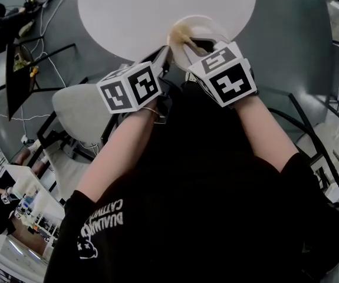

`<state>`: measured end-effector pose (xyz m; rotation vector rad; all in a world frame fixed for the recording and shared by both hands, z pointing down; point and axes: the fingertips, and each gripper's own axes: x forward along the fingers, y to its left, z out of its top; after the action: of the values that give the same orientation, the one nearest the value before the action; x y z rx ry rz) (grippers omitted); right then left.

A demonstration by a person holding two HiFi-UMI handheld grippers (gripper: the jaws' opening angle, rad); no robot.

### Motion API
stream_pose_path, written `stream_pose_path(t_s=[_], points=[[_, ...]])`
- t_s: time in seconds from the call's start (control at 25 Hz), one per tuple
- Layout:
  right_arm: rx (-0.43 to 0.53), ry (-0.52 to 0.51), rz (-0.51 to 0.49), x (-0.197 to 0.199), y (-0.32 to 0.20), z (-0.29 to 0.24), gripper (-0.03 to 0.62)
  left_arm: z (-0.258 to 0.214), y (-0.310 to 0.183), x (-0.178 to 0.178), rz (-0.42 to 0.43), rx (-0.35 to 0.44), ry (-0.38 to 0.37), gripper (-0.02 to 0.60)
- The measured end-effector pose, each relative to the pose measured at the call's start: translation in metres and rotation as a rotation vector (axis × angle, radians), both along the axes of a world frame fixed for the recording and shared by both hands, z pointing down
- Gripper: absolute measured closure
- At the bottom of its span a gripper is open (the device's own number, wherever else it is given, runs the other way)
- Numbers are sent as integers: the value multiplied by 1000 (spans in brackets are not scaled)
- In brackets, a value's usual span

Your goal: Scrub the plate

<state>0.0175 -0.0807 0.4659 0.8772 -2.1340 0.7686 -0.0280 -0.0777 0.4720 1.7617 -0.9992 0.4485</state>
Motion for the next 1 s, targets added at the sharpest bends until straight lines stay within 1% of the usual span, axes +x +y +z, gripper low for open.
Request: stream_pose_path(t_s=[0.32,0.56,0.76,1.0], points=[[17,55,48,23,-8,0,540,-1,1,-3,0,13,-5,565],[22,118,58,46,-12,0,540,-3,0,-3,-13,23,-28,565],[28,141,66,57,-12,-1,540,-3,3,-2,-34,10,-3,566],[38,169,74,71,-14,-1,540,-7,2,-3,-26,21,-20,566]])
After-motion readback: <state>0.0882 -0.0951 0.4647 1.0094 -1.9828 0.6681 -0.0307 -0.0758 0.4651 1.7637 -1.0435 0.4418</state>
